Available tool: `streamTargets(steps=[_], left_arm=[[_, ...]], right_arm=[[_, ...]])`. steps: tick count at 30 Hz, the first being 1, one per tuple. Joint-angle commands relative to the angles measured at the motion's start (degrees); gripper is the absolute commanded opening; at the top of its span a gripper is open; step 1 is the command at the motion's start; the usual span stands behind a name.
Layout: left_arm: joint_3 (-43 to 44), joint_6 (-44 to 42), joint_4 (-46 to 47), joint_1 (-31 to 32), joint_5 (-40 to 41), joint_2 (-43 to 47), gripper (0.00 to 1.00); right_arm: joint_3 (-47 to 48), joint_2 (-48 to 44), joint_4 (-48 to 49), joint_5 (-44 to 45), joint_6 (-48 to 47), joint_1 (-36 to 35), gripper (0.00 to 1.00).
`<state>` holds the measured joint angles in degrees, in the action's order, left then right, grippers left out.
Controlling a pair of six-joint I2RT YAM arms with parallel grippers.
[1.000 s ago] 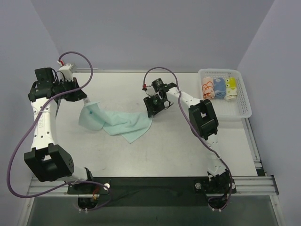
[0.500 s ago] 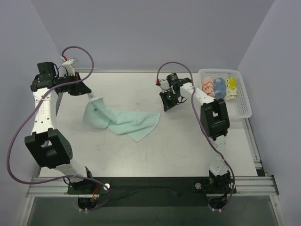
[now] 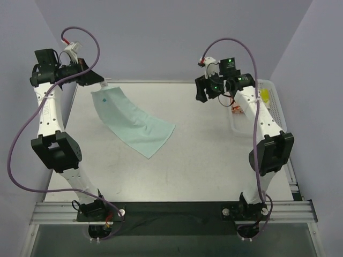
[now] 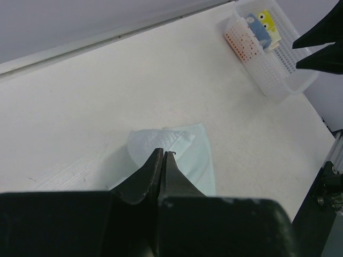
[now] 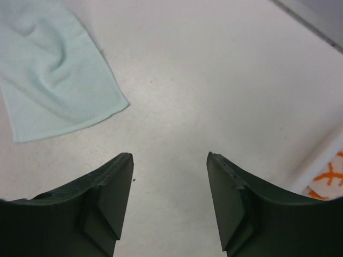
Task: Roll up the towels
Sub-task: Flatten the towel
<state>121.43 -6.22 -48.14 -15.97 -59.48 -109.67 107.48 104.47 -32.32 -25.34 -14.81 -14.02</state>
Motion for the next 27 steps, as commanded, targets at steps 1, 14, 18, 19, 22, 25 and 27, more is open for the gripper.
streamTargets(steps=[1, 14, 18, 19, 22, 25, 27], left_arm=[[-6.4, -1.2, 0.5, -0.4, -3.7, 2.6, 0.0], [-23.5, -6.5, 0.7, -0.4, -0.7, 10.7, 0.0], [-26.4, -7.9, 0.8, -0.4, 0.4, 12.3, 0.0], [-26.7, -8.0, 0.8, -0.5, 0.7, 12.4, 0.0], [-27.7, -8.9, 0.6, -0.6, 1.6, 13.1, 0.0], [-28.3, -9.6, 0.2, -0.6, 2.1, 13.3, 0.0], [-28.5, -9.9, 0.1, -0.5, 2.4, 13.3, 0.0]], right_arm=[[-5.0, 3.8, -3.2, 1.8, 0.5, -4.5, 0.59], [1.1, 20.0, 3.6, 16.3, 12.7, -16.6, 0.66], [2.7, 23.2, 3.7, 18.6, 12.7, -18.4, 0.67], [3.2, 24.4, 3.7, 18.8, 12.7, -18.8, 0.67], [5.0, 26.7, 3.7, 19.8, 12.6, -19.5, 0.65], [6.2, 28.6, 3.6, 20.1, 12.5, -20.3, 0.63], [6.5, 29.2, 3.6, 20.2, 12.5, -20.8, 0.62]])
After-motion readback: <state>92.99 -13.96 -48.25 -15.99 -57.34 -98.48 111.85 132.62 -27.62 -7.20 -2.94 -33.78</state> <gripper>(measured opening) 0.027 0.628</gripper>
